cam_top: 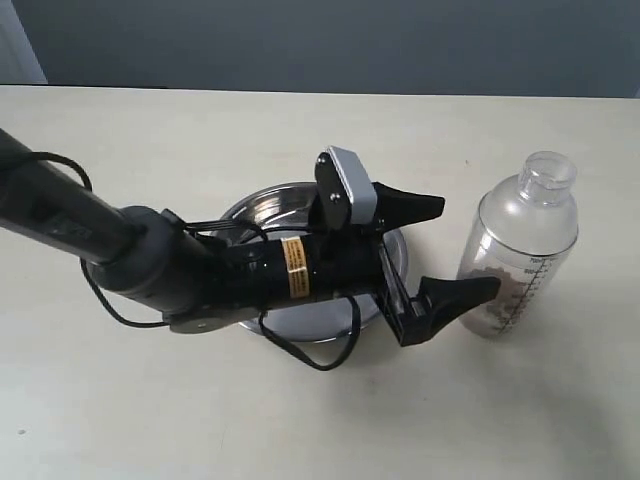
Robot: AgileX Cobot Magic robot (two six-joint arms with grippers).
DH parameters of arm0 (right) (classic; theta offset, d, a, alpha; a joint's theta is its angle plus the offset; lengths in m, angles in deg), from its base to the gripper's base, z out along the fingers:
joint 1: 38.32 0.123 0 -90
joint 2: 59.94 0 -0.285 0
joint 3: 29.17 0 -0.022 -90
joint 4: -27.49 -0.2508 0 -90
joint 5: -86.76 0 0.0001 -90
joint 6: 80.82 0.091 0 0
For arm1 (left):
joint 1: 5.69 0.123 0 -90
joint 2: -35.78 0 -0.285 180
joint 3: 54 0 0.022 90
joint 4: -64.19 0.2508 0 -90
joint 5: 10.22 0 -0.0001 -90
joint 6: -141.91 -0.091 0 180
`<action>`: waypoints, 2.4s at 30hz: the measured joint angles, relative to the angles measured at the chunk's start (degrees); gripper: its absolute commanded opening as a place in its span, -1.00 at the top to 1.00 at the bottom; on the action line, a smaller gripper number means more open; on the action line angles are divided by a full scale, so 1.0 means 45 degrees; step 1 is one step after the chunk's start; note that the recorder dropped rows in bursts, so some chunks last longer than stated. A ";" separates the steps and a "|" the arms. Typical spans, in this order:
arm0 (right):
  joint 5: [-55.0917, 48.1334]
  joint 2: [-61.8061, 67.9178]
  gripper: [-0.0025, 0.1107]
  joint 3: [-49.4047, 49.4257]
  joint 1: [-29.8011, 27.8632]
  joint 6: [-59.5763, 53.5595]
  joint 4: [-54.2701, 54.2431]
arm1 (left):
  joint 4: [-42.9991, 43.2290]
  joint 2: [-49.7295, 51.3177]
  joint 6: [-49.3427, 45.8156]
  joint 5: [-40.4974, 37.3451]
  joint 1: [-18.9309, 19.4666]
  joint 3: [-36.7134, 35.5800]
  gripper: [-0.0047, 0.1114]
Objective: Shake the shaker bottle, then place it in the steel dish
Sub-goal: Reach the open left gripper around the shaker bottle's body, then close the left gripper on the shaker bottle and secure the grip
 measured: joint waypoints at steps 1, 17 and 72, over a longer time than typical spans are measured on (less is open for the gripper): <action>0.0000 0.0000 0.97 0.0000 0.0000 0.0000 0.0000 | 0.0025 0.0111 0.0029 0.0000 0.0000 0.0106 -0.90; 0.0000 0.0000 0.97 0.0000 0.0000 0.0000 0.0000 | -0.0246 0.1418 0.0273 0.0002 -0.0591 0.1835 -0.90; 0.0000 0.0000 0.97 0.0000 0.0000 0.0000 0.0000 | -0.0278 0.3853 0.1762 -0.2002 -0.1441 0.5934 -0.90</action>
